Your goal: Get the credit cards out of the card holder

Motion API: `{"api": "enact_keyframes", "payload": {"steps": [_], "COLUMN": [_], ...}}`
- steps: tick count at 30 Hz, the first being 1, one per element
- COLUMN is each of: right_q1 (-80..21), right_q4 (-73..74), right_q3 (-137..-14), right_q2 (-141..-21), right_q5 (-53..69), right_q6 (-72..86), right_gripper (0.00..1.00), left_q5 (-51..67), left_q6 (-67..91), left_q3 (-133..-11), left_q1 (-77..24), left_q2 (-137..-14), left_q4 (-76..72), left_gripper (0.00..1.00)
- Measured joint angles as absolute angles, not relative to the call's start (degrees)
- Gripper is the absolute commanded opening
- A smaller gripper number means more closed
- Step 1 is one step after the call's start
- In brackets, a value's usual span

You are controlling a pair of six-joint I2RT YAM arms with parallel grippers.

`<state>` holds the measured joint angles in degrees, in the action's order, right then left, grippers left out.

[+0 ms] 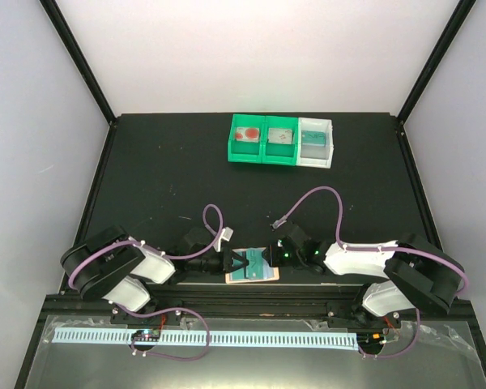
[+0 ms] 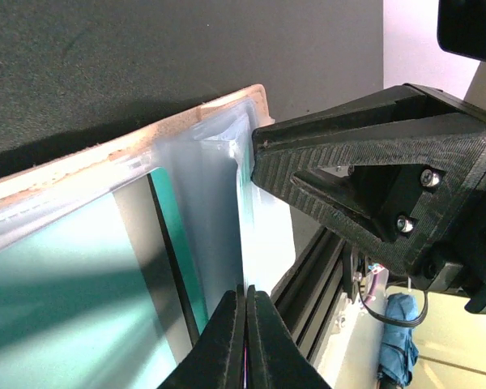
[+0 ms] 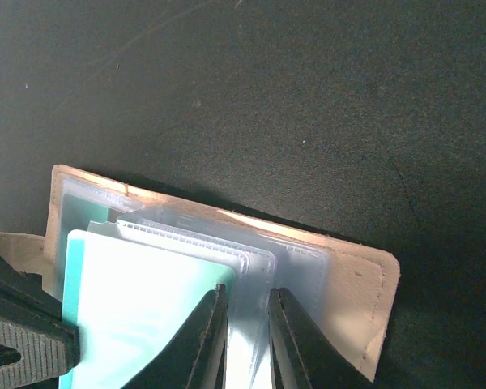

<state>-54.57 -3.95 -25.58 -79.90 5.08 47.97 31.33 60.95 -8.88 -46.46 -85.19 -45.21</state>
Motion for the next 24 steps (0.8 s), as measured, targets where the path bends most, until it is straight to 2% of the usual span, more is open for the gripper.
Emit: {"api": "enact_keyframes", "payload": {"steps": [8,10,11,12,13,24], "right_q1": [-54.5,-54.6,-54.6,-54.6,-54.5,-54.5], "right_q4": [-4.2,-4.4,-4.5,-4.6,-4.7,-3.6], "right_q3": [-25.2,-25.0,-24.9,-24.8,-24.8,-24.8], "right_q2": [-79.6,-79.4,-79.4,-79.4,-79.3,-78.8], "right_q5": [5.1,5.0,5.0,5.0,5.0,5.0], "right_q6": [48.1,48.2,48.2,48.3,48.3,48.0], "right_gripper": [0.18,0.18,0.18,0.18,0.18,0.18], "left_q5": [31.3,31.2,31.2,31.1,31.1,30.9], "left_q6": [60.2,60.0,59.9,59.6,59.6,59.1], "left_q3": [-8.9,-8.9,-8.9,-8.9,-8.9,-9.1], "left_q1": [-46.5,-46.4,-46.4,-46.3,-46.2,-46.2], "left_q2": [-84.3,-83.9,-83.7,-83.4,-83.2,-82.7], "left_q4": [-44.1,-43.6,-43.2,-42.9,-42.7,-41.1], "left_gripper": [0.02,0.09,0.09,0.03,0.02,0.02]}}
